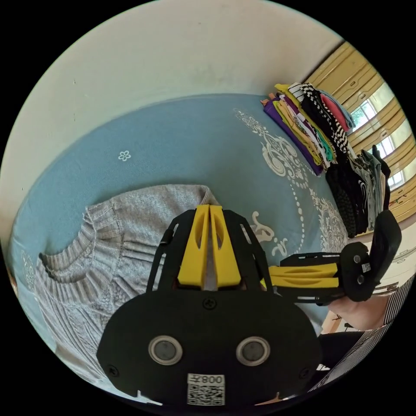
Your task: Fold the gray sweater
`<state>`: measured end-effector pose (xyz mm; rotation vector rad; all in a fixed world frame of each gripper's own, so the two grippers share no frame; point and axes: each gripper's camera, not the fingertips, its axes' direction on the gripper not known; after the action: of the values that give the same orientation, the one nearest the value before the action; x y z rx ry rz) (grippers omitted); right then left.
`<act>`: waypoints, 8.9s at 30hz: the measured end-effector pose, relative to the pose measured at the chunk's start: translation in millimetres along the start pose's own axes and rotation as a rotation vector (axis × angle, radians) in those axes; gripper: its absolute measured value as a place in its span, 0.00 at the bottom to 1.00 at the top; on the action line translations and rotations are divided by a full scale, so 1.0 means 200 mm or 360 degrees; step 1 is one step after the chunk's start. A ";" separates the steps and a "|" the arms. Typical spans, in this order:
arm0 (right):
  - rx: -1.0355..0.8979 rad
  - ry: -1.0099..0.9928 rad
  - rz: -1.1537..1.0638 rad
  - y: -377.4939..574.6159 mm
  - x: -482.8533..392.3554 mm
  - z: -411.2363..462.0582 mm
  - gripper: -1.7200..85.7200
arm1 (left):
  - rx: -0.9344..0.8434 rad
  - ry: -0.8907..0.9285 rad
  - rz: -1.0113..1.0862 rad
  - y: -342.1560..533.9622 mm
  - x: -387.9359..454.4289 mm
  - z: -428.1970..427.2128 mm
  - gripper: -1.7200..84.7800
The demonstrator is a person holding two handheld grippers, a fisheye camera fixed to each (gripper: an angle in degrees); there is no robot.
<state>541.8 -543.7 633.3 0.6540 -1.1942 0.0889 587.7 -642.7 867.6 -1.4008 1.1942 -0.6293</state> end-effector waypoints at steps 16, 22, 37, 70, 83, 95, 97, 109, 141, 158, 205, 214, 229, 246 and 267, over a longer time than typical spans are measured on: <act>0.0023 -0.0004 -0.0057 -0.03 -0.02 -0.03 0.02 | 0.0044 0.0045 -0.0094 0.56 0.09 -0.12 0.02; 0.0014 -0.0015 -0.0100 -0.10 -0.03 -0.03 0.02 | 0.0143 0.0034 -0.0127 0.64 0.05 -0.26 0.02; -0.0029 0.0134 -0.0261 -0.47 0.01 0.13 0.02 | 0.0150 -0.0139 -0.0356 1.09 -0.03 -0.57 0.02; -0.0510 -0.0636 -0.1178 -0.90 -1.16 0.94 0.05 | 0.1047 -0.0205 -0.2372 3.27 -1.77 -1.89 0.11; -0.0603 -0.0912 -0.0928 -1.07 -0.85 1.06 0.07 | 0.1037 -0.0276 -0.1521 2.87 -1.34 -1.88 0.05; -0.0700 -0.1698 -0.0184 -1.36 -0.34 1.17 0.14 | 0.0591 -0.0508 -0.1046 2.54 -0.61 -1.33 0.05; -0.0716 -0.1714 -0.0125 -1.37 -0.29 1.19 0.14 | 0.0539 -0.0532 -0.0991 2.51 -0.55 -1.29 0.05; -0.0990 -0.1682 -0.0136 -1.44 -0.29 1.27 0.08 | 0.0338 -0.0763 -0.0833 2.40 -0.28 -1.07 0.05; -0.0511 -0.1437 -0.0077 -0.88 0.76 0.16 0.04 | 0.0389 -0.0155 -0.0153 1.56 0.51 -0.50 0.05; -0.0703 -0.0990 -0.0285 -0.71 0.63 0.33 0.04 | 0.0005 -0.0310 0.0083 1.35 0.69 -0.04 0.05; -0.0149 -0.0566 -0.0927 -0.84 -0.83 0.48 0.02 | 0.0327 -0.0708 -0.0953 1.92 -0.34 -0.69 0.02; -0.0223 -0.0493 -0.0980 -1.09 -1.14 0.78 0.02 | 0.0365 -0.0672 -0.0946 2.02 -0.41 -0.72 0.02; -0.0112 -0.0565 -0.0847 -0.87 -0.68 0.39 0.02 | 0.0603 -0.0335 -0.1065 2.40 -0.54 -1.04 0.02; -0.0560 -0.0936 -0.0023 0.43 0.28 -0.09 0.04 | -0.0130 0.0180 -0.1415 3.16 -0.55 -1.27 0.03; -0.0533 -0.1002 0.0176 1.15 0.41 -0.39 0.05 | -0.0617 0.0495 -0.1439 3.61 -0.54 -1.18 0.04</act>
<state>547.7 -339.0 787.0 0.3205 -1.8020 -0.2383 122.0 -531.2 268.9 -2.2546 0.8929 -1.3231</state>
